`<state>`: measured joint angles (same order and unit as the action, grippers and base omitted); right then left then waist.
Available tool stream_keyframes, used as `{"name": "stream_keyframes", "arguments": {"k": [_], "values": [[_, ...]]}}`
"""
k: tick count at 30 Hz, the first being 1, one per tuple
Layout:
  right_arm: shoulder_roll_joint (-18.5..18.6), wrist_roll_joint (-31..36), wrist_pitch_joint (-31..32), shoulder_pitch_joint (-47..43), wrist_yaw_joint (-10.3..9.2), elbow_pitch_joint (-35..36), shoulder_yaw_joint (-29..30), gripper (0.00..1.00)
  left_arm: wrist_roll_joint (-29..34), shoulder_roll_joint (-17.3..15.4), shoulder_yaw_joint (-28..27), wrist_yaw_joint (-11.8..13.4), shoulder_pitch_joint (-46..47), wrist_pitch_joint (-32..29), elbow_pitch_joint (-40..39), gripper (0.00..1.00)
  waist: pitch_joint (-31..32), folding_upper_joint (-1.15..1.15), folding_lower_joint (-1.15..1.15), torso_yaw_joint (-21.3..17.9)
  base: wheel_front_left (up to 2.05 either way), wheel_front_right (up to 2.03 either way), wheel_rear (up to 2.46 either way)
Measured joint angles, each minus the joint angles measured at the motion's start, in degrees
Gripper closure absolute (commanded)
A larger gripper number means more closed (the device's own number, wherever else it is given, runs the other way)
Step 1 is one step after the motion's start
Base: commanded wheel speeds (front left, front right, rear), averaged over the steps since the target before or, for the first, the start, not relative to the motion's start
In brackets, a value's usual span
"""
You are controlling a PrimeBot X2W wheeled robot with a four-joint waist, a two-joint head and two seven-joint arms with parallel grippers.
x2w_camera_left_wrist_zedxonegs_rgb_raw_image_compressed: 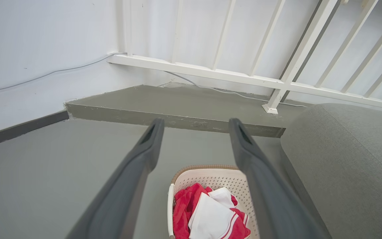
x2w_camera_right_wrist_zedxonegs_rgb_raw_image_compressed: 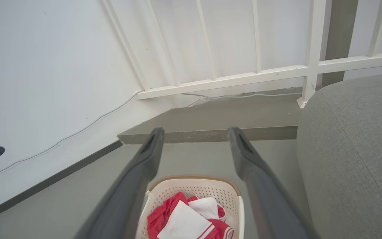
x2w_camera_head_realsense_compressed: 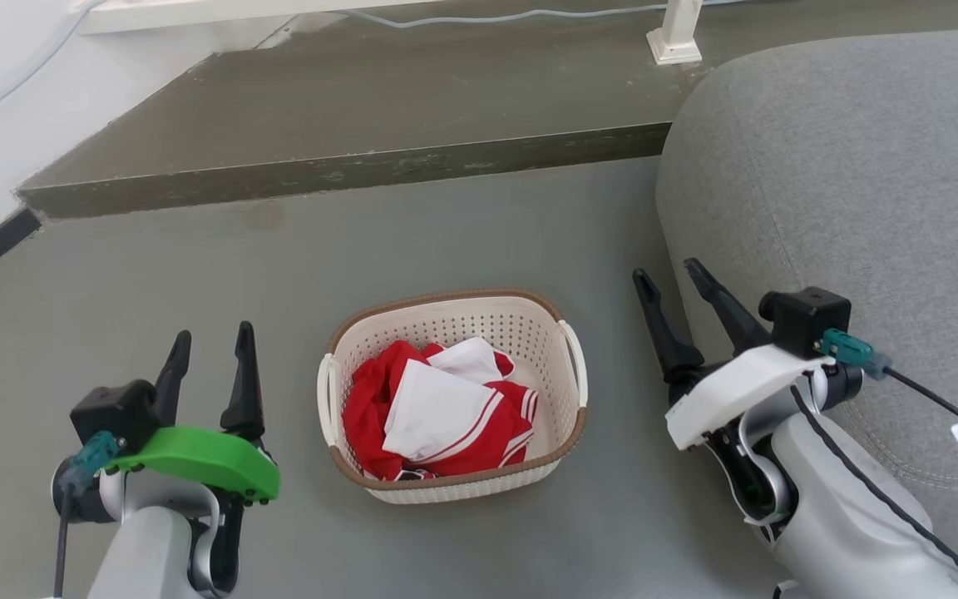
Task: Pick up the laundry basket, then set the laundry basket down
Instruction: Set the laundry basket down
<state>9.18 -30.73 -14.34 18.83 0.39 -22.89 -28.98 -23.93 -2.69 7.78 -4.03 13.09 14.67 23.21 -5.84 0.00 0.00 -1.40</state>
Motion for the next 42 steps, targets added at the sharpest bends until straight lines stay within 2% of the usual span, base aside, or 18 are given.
{"name": "stream_keyframes", "arguments": {"k": [23,42], "values": [[-0.9,4.0,0.0,-5.5,-0.40,3.6,3.5,0.00,2.0,0.3,-1.4,0.5,-4.5,0.0,-5.2,0.00,-0.3,0.00,0.00,-0.1,0.00,0.00,0.00],[-2.2,6.1,0.0,-7.2,0.55,4.6,6.0,0.00,1.9,0.3,-0.9,0.0,-6.3,0.0,-6.9,0.00,-0.7,0.00,0.00,-0.4,0.00,0.00,0.00]]}}
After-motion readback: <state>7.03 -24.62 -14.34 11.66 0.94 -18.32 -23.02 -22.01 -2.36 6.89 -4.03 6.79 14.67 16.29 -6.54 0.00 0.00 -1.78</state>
